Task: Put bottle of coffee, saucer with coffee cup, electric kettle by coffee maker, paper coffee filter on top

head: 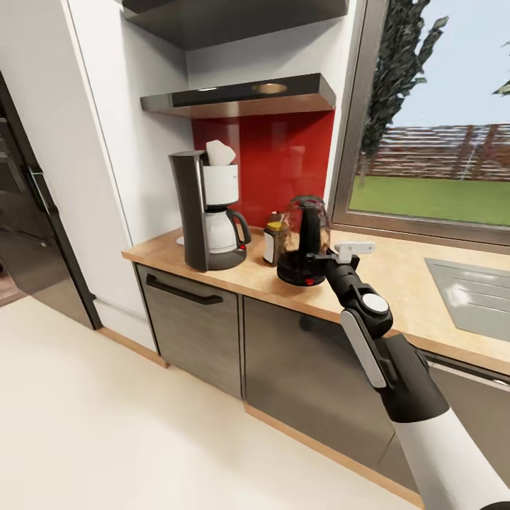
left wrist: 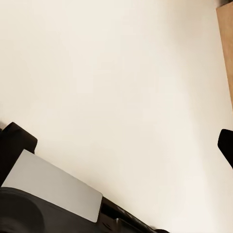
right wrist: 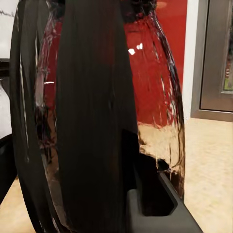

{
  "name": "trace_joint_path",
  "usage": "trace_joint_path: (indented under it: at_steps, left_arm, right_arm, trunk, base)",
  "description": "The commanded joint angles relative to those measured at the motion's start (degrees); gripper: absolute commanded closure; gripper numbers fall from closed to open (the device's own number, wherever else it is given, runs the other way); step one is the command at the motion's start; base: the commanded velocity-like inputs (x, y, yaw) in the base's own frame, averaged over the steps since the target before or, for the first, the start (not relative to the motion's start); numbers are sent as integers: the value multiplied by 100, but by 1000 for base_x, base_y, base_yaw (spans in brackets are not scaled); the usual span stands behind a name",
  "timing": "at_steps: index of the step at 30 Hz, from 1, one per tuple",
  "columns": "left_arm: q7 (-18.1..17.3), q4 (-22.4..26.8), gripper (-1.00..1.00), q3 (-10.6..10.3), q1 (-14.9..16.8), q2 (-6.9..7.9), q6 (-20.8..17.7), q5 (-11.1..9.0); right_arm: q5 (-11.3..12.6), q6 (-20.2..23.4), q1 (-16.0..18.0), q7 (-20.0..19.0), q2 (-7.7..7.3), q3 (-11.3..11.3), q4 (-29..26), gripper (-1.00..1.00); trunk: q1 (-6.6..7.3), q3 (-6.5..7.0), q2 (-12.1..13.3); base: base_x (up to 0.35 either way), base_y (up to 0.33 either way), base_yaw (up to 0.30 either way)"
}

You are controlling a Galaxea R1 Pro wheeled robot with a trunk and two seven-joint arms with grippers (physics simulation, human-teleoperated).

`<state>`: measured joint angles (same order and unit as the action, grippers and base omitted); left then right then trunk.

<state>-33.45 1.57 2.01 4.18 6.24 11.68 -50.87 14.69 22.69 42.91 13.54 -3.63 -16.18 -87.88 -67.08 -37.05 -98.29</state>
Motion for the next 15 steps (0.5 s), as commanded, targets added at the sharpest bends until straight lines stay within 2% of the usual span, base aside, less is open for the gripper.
trace_joint_path:
  at_steps: [1,8,15]
  left_arm:
    - [-21,-8,-100,19,4,0,20,16]
    - [-21,-8,-100,19,4,0,20,16]
    - [-21,-8,-100,19,4,0,23,16]
  right_arm:
    - [43,16,5,58,-6,-16,-10,100]
    - [43,16,5,60,-6,-16,-10,100]
    - [43,16,4,61,-6,-16,-10,100]
  trunk:
    - [1,-5,-3]
    - [1,-5,-3]
    - [1,-5,-3]
  base:
    - [0,10,0]
    - [0,92,0]
    - [0,25,0]
